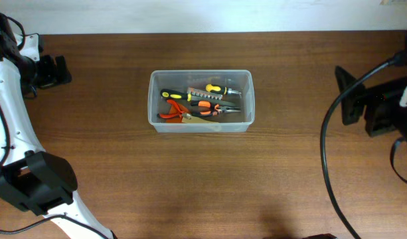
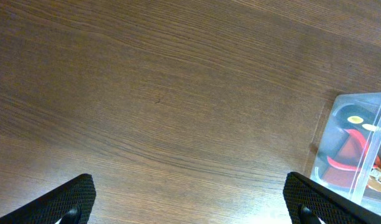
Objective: Pack container
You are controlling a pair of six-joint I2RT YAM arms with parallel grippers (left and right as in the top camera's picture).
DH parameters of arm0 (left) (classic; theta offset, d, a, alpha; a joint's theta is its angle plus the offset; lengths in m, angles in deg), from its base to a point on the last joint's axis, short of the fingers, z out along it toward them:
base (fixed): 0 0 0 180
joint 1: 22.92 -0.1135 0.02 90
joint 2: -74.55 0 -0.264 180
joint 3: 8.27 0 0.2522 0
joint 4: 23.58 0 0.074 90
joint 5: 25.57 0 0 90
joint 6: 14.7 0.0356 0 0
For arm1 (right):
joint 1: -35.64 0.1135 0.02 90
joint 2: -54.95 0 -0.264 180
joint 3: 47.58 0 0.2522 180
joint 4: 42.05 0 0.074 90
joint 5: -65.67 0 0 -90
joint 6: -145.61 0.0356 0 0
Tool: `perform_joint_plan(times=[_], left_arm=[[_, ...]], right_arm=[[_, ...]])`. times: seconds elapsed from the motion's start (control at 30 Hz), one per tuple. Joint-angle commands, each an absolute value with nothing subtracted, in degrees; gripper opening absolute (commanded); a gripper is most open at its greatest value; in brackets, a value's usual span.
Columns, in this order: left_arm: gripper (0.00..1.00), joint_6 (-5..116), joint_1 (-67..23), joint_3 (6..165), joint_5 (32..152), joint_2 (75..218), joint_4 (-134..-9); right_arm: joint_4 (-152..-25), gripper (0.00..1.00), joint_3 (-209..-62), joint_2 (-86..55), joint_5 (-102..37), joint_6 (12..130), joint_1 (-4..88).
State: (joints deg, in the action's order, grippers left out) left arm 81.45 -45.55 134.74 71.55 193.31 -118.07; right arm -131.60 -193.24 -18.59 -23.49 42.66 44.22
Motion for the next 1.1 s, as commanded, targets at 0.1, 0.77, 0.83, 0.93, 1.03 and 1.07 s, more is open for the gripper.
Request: perform_joint_plan(times=[0.1, 0.77, 0.83, 0.93, 1.03, 1.07], left_arm=[[0.99, 80.9, -45.9, 134.6, 72.2, 193.0, -117.9], [0.99, 80.9, -45.9, 134.6, 72.2, 193.0, -117.9], [0.99, 80.9, -45.9, 134.6, 72.2, 193.0, -117.9], [0.99, 80.9, -45.9, 134.6, 72.2, 193.0, -117.9], [0.99, 80.9, -45.9, 134.6, 72.2, 193.0, -117.9], [0.99, 80.9, -45.9, 134.6, 72.2, 193.0, -117.9]], right_arm=[[-131.5, 0.99, -192.0, -17.4, -17.6, 41.4, 44.5], [-99.7, 0.99, -122.3, 24.2, -39.2, 41.0, 26.9], [-96.1, 0.99, -111.9, 30.1, -44.8, 41.0, 24.3], [-91.5, 0.99, -100.3, 37.0, -48.7, 41.1, 23.0], [-88.0, 0.99, -91.0, 43.1, -50.0, 42.7, 23.4], [-87.2, 0.99, -88.7, 44.7, -50.0, 43.4, 23.8]])
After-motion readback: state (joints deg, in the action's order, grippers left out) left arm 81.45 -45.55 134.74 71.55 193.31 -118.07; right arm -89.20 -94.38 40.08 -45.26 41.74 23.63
